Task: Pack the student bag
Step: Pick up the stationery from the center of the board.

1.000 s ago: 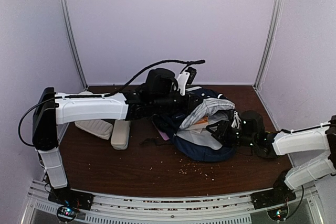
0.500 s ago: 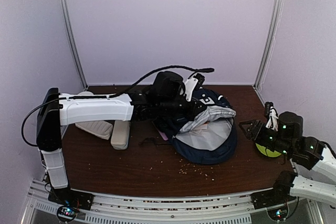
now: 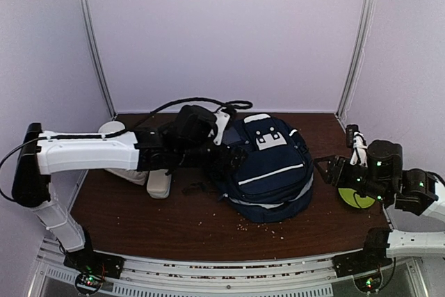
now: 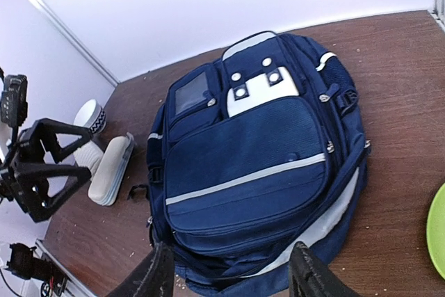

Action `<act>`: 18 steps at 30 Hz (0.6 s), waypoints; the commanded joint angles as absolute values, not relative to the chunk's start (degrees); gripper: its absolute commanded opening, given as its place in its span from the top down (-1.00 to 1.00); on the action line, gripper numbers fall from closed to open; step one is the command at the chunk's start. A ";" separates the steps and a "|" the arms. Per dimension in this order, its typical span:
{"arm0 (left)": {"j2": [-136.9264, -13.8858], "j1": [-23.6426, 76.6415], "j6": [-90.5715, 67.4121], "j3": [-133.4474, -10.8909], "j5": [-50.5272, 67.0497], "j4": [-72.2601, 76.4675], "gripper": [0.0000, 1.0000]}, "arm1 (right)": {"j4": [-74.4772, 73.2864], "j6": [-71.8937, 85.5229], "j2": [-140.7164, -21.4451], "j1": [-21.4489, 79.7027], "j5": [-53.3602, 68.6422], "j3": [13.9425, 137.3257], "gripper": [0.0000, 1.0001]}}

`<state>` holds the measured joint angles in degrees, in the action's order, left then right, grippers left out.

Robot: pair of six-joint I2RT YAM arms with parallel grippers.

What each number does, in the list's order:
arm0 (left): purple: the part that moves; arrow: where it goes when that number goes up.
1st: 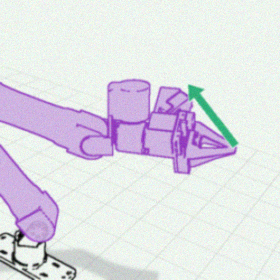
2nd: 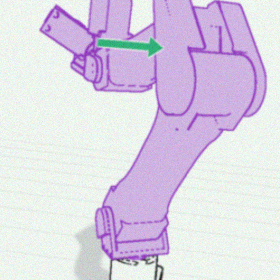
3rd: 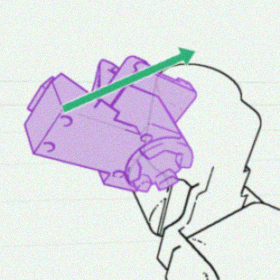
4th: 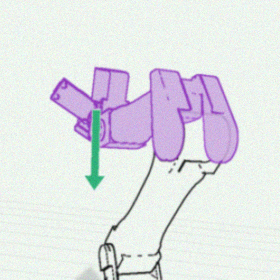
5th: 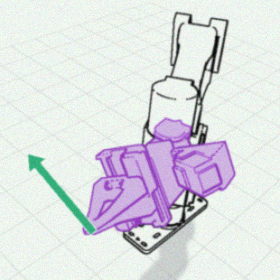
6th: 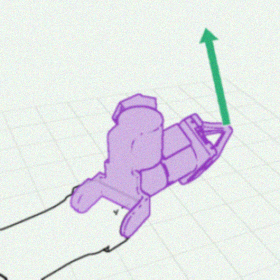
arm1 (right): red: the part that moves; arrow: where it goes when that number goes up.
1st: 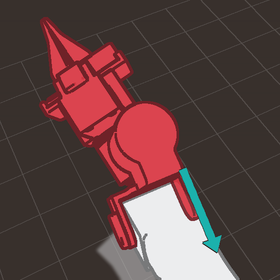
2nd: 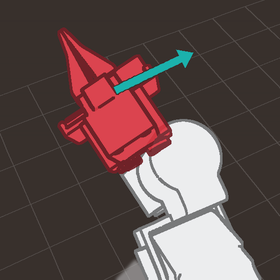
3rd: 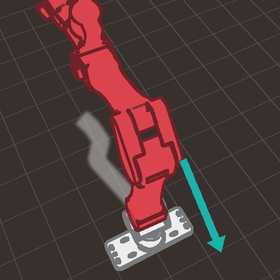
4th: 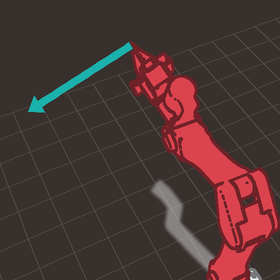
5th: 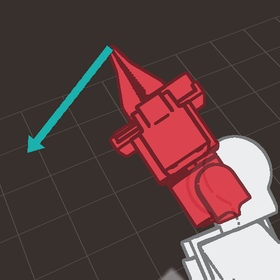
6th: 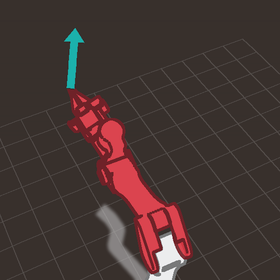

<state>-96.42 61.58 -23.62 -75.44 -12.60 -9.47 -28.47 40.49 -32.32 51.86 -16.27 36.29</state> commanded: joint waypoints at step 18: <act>-65.92 31.21 -58.57 -41.10 -16.85 -25.39 -0.96 | -10.77 38.10 -56.37 62.35 -21.26 41.35 -0.29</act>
<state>-68.86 36.47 -50.37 -41.23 -20.14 -26.09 -14.52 37.69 -56.93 62.02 -23.33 40.91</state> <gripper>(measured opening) 0.977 0.646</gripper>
